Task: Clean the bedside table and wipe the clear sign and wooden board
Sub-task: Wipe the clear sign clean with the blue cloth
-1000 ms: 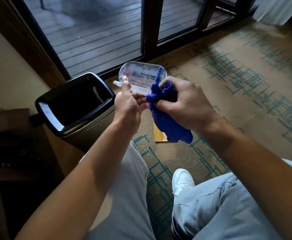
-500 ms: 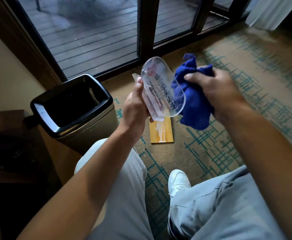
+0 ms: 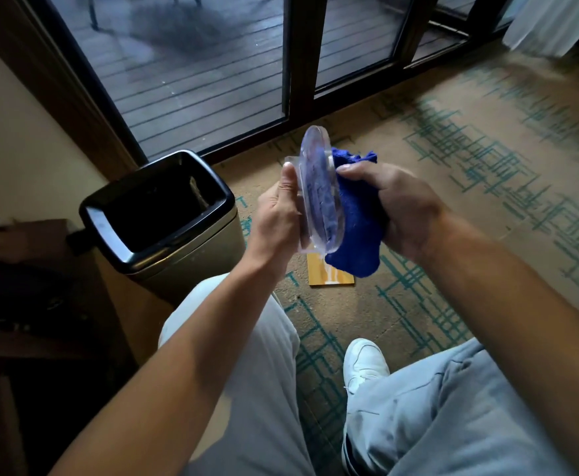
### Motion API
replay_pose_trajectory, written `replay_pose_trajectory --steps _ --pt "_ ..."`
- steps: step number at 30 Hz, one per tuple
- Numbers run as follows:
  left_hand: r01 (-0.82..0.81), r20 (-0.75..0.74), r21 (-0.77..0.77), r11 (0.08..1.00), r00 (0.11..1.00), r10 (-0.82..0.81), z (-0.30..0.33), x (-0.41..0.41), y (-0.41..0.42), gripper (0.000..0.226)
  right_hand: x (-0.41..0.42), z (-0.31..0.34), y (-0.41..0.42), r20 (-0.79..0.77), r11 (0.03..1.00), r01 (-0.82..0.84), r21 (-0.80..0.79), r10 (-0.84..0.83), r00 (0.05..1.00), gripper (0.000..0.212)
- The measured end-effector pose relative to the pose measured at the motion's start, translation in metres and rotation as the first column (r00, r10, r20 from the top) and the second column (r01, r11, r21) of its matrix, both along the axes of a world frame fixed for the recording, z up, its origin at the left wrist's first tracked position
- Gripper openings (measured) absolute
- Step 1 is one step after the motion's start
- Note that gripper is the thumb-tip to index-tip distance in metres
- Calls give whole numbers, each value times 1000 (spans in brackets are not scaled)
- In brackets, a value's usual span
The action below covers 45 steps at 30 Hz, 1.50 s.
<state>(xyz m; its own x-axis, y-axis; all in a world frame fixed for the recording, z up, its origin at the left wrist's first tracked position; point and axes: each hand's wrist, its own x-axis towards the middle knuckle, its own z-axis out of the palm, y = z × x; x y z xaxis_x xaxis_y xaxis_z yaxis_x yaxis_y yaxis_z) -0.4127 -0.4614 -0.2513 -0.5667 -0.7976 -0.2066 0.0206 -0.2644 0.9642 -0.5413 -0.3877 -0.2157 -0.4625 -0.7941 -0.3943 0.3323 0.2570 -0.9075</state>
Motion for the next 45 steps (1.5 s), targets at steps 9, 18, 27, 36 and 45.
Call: replay_pose_trajectory --steps 9,18,27,36,45 --pt "400 72 169 901 907 -416 -12 14 -21 68 -2 -17 -11 -261 992 -110 65 123 958 17" --pt "174 16 166 971 984 -179 -15 11 -33 67 -6 -12 -25 -319 999 39 -9 -40 947 8" --pt "50 -278 271 961 960 28 2 21 -41 75 -10 2 -13 -523 942 -336 14 293 800 27" --pt "75 -504 420 904 848 163 1 22 -42 113 -16 0 -8 -456 977 -212 -29 176 873 24" --pt "72 -527 435 898 828 189 -7 18 -42 115 -1 -8 -12 -389 975 -182 125 217 895 20"
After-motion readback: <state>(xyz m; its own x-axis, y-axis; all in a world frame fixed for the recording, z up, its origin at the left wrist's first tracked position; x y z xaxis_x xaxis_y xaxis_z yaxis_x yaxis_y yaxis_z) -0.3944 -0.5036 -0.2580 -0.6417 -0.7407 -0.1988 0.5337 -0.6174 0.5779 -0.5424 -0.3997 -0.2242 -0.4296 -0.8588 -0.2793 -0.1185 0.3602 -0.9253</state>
